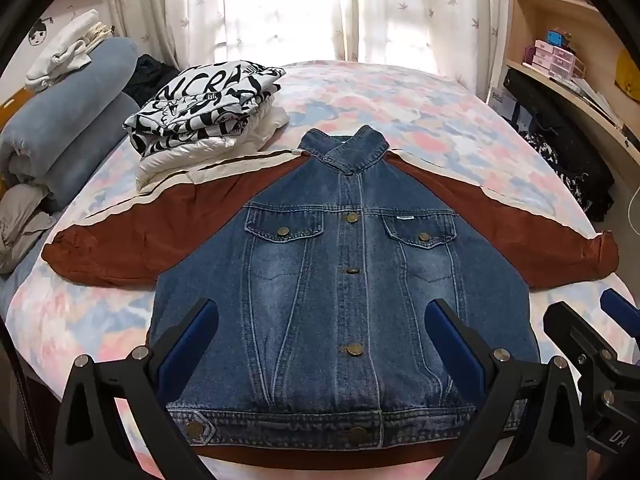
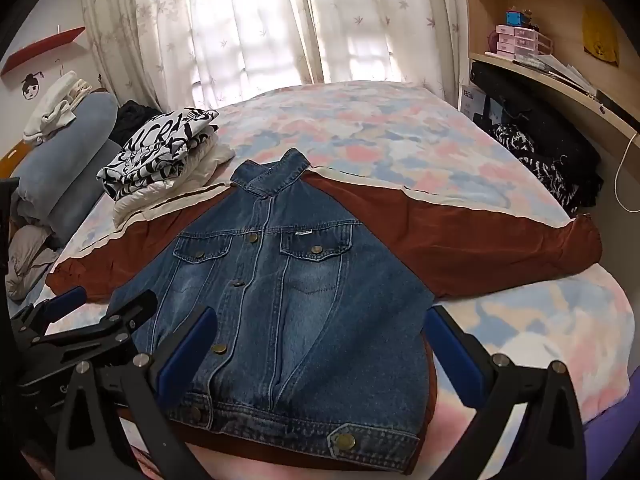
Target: Fold large clothes
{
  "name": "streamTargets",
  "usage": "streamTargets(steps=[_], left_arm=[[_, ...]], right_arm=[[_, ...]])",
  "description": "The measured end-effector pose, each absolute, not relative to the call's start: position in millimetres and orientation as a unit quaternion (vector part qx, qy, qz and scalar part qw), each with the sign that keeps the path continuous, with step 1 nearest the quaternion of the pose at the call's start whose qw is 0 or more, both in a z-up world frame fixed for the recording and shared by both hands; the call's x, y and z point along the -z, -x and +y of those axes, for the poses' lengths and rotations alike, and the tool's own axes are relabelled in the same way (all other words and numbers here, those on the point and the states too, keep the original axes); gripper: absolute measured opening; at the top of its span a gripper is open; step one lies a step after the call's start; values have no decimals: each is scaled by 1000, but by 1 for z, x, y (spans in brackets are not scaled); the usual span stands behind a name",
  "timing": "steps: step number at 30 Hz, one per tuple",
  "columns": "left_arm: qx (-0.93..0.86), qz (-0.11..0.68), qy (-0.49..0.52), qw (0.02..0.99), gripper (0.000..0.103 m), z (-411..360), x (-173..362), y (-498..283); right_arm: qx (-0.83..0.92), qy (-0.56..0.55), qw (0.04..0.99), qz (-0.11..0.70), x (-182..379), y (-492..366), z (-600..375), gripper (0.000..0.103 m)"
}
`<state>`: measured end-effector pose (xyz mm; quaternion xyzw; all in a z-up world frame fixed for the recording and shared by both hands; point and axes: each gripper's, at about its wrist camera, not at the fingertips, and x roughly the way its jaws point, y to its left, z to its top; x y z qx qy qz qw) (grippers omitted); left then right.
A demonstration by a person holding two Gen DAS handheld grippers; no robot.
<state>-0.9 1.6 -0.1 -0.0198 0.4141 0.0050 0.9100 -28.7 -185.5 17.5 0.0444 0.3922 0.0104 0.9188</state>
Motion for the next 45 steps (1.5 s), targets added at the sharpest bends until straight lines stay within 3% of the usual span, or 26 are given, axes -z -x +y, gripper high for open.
streamTargets(steps=[45], left_arm=[[2, 409, 20, 912, 102, 4, -4, 15]], right_arm=[[-3, -42, 921, 387, -19, 44, -189, 103]])
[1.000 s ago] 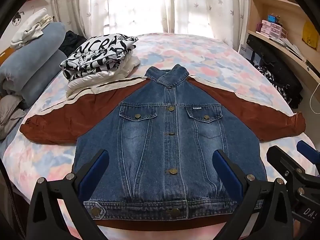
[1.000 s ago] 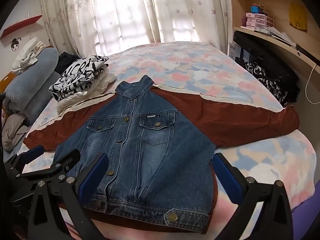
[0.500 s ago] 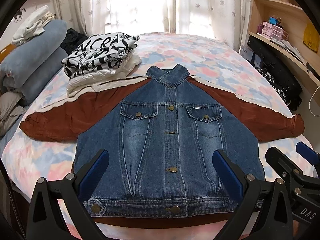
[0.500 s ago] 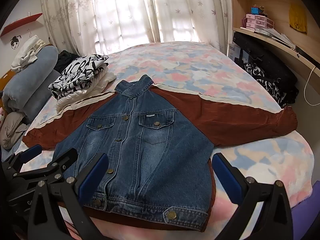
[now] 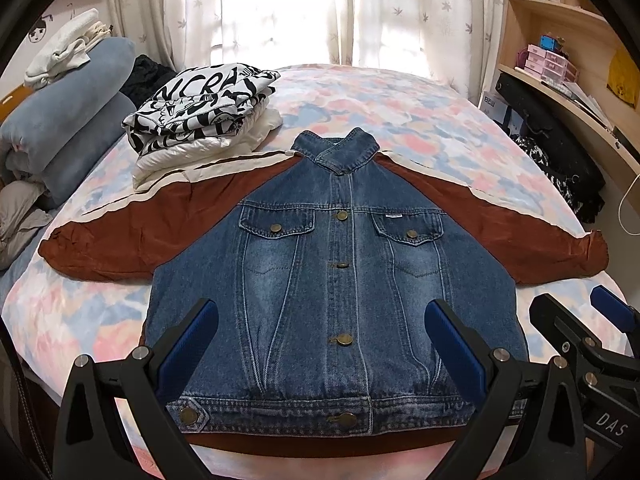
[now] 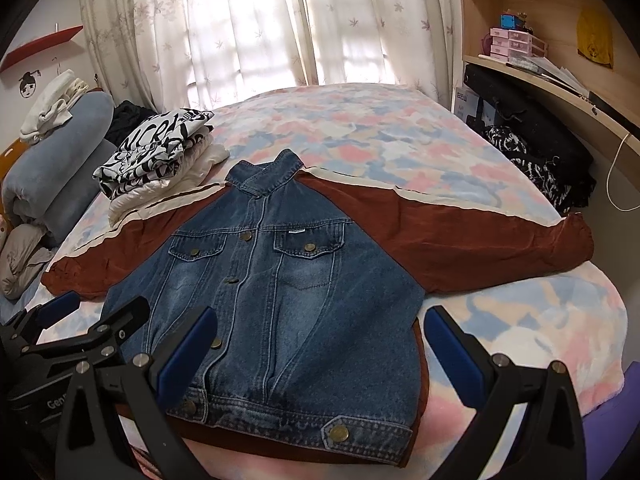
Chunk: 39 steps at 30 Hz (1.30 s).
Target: Fold large clothes
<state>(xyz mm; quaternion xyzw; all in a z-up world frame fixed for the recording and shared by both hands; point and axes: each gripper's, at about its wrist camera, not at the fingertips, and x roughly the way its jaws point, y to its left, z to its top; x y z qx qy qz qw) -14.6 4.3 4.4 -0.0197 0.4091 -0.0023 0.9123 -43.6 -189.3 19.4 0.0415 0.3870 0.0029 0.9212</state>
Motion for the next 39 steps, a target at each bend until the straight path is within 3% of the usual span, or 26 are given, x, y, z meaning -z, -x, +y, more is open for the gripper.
streamTargets(steps=[39], left_arm=[[14, 387, -20, 922, 102, -23, -18, 21]], right_arm=[[-1, -33, 931, 363, -27, 43, -202, 103]])
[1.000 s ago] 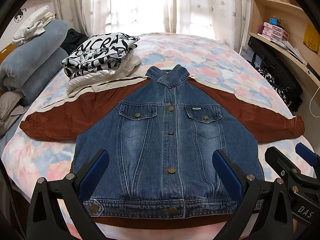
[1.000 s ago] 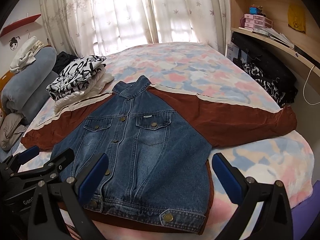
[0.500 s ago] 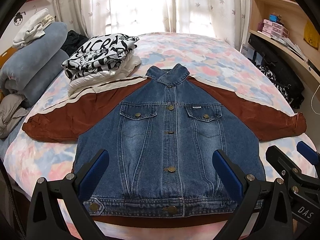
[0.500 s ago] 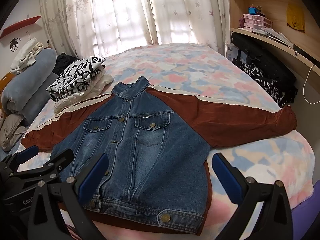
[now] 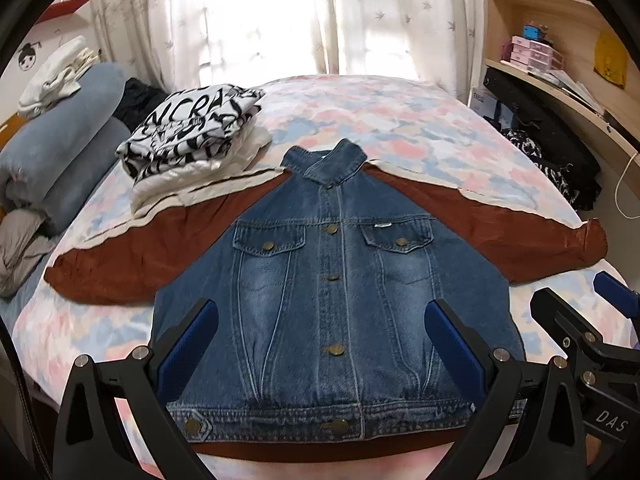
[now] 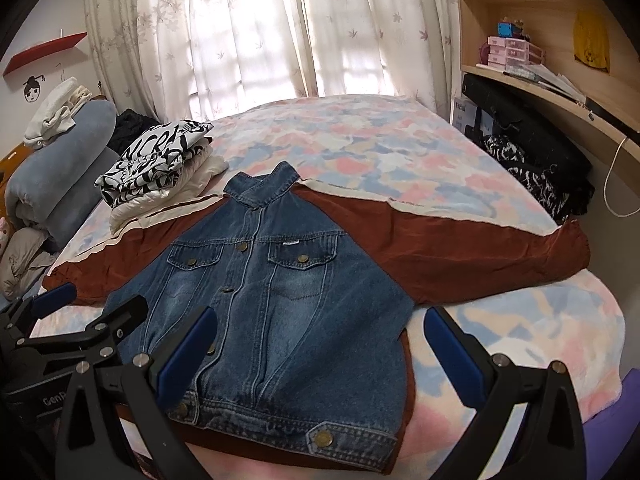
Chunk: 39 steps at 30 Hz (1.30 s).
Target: Fold large clothes
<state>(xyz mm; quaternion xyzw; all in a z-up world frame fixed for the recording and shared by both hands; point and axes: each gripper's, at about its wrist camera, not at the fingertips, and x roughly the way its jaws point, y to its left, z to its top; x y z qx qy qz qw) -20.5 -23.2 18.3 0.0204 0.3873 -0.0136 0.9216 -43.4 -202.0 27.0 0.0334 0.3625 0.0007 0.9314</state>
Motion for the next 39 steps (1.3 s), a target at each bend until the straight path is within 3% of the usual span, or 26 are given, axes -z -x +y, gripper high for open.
streamTargets(steps=[19, 29, 34, 36, 39], left_arm=[[71, 367, 5, 928, 102, -70, -65, -38], [108, 380, -2, 919, 102, -128, -52, -88], [98, 336, -48, 936, 102, -170, -48, -104], [91, 318, -72, 941, 102, -191, -45, -110], [106, 324, -88, 936, 102, -222, -35, -126]], right_arm=[[55, -14, 943, 328, -50, 22, -266, 103], [114, -15, 944, 311, -51, 2, -333, 103], [148, -24, 934, 323, -39, -11, -379, 103], [152, -42, 930, 333, -30, -16, -402, 101], [156, -85, 918, 355, -11, -26, -442, 87]])
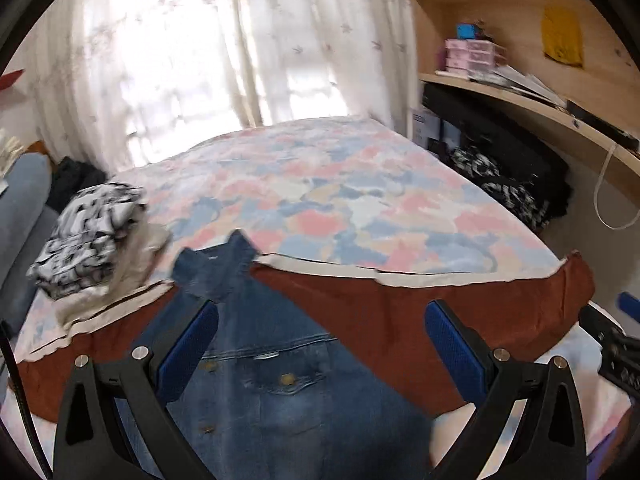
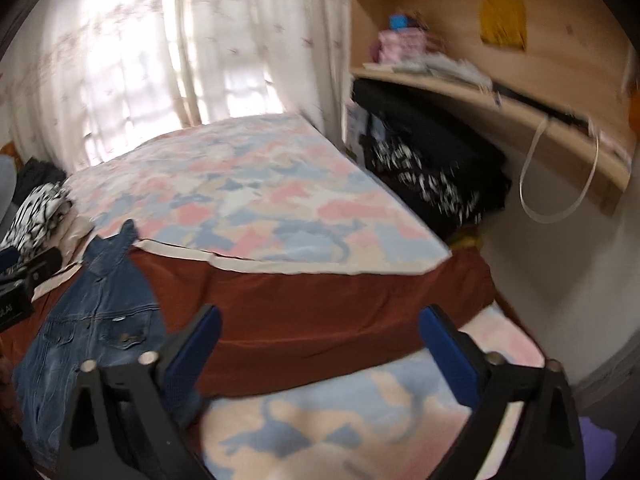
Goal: Fold large clothes
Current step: 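Reach the right gripper to the brown sleeve cuff and grasp it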
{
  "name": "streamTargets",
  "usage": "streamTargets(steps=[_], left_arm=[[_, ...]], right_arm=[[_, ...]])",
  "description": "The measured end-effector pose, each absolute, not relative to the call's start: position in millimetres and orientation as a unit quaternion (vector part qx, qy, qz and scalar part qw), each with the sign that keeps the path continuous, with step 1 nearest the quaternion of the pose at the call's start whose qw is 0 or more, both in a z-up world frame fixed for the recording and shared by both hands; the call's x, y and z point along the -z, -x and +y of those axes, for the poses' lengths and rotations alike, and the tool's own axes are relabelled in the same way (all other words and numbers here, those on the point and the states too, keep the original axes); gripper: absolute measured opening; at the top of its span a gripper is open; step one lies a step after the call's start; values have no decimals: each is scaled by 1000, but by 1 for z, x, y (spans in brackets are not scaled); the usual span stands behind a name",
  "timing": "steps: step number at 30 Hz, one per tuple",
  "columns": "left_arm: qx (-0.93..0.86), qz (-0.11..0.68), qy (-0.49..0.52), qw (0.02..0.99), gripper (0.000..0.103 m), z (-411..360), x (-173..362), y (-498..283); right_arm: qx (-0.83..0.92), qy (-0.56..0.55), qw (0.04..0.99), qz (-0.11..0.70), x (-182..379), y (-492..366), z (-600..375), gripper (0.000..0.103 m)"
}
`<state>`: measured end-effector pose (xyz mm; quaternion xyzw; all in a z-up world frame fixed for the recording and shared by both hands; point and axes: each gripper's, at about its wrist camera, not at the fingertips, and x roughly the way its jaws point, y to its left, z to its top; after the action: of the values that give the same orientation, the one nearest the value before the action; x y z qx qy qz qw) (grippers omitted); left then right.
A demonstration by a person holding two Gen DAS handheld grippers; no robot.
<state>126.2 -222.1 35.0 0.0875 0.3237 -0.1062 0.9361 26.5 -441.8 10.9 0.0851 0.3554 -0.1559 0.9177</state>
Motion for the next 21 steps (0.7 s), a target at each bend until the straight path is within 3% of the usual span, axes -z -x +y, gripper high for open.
streamTargets(steps=[6, 9, 21], left_arm=[[134, 337, -92, 927, 102, -267, -5, -151], [137, 367, -96, 915, 102, -288, 24, -166], [152, 422, -87, 890, 102, -331, 95, -185]], right_arm=[[155, -182, 886, 398, 35, -38, -521, 75], [157, -250, 866, 404, 57, -37, -561, 64], [175, -471, 784, 365, 123, -17, -657, 63]])
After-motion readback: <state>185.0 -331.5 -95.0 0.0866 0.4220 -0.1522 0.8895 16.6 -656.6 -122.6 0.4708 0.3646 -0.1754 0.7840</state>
